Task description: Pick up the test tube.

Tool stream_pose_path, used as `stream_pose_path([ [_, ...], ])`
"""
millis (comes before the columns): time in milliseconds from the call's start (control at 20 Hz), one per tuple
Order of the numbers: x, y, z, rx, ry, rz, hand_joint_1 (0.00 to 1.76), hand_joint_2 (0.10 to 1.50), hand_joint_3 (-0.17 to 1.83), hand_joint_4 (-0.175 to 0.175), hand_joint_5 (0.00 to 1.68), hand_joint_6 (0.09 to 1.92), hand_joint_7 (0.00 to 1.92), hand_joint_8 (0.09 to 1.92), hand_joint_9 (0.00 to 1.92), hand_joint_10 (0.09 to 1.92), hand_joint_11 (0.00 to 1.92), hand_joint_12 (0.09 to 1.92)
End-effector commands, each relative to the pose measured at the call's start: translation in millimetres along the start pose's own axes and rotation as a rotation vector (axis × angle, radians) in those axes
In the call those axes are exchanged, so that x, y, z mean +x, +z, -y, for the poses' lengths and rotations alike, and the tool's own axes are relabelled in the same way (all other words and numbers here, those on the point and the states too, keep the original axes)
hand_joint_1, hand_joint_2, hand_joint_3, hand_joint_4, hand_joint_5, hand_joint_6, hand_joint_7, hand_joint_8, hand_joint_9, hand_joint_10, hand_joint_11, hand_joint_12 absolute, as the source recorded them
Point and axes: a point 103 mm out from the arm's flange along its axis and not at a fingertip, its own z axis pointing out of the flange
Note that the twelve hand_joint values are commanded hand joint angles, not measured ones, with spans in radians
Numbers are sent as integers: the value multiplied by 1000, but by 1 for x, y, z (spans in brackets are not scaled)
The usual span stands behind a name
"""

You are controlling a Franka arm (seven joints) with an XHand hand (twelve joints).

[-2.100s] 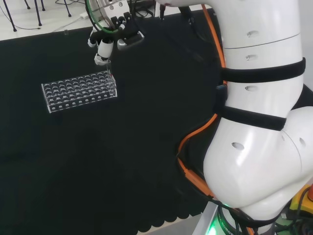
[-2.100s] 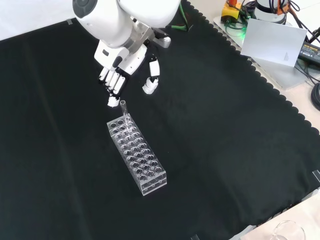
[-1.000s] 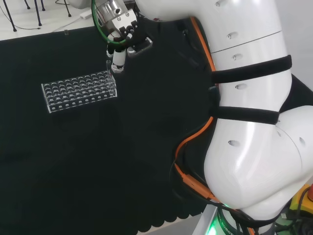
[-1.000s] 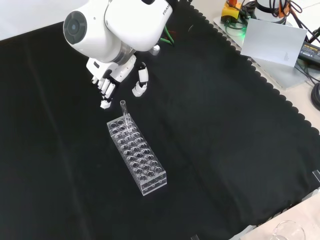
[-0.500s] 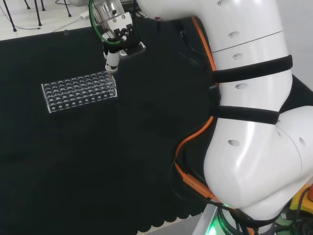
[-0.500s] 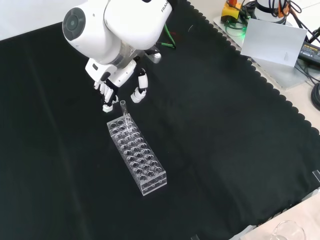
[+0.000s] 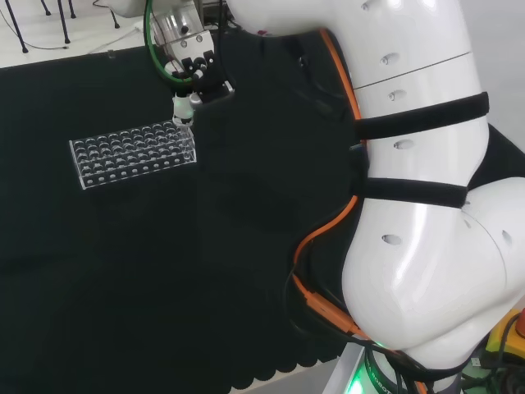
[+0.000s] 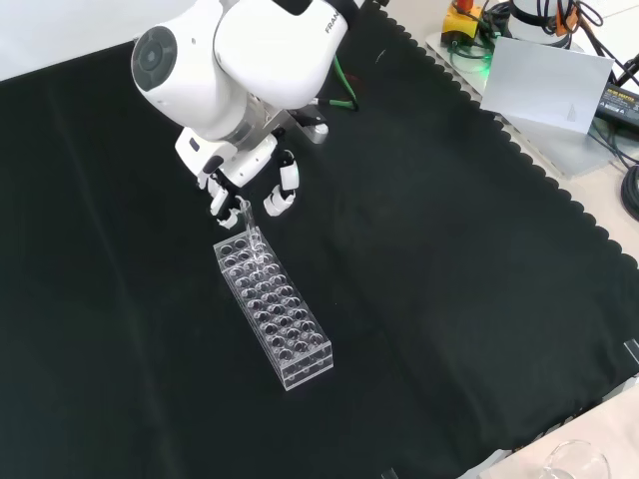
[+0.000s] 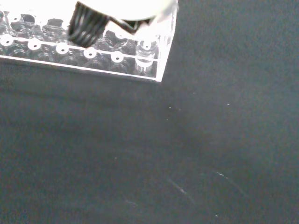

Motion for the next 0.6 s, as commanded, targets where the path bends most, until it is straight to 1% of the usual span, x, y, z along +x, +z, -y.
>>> stream_pose_path([
  [50, 9, 1, -5, -5, 16, -24, 1088, 586, 779, -156, 514, 893, 944, 708, 829, 725, 612, 1365],
  [100, 10, 0, -5, -6, 24, -40, 1090, 585, 780, -159, 520, 899, 951, 710, 833, 725, 613, 1365],
  [200, 13, -4, -5, -29, 43, -61, 1099, 582, 785, -168, 543, 915, 982, 706, 850, 720, 614, 1366],
  [300, 16, -9, -4, -64, 65, -57, 1122, 578, 791, -174, 609, 933, 1070, 681, 903, 693, 623, 1363],
  [400, 18, -14, -4, -101, 97, -61, 1146, 573, 791, -175, 707, 932, 1195, 634, 1000, 651, 664, 1341],
  [450, 18, -17, -3, -124, 111, -52, 1160, 661, 682, -175, 851, 923, 1271, 614, 1075, 638, 726, 1315],
  [500, 19, -19, -3, -153, 122, -41, 1211, 735, 554, -175, 986, 852, 1273, 632, 1160, 630, 803, 1274],
  [550, 20, -21, -2, -180, 134, -33, 1254, 753, 506, -175, 1095, 766, 1282, 626, 1249, 627, 890, 1233],
  [600, 20, -22, -1, -196, 145, -43, 1322, 755, 479, -175, 1136, 680, 1333, 602, 1247, 667, 1021, 1171],
])
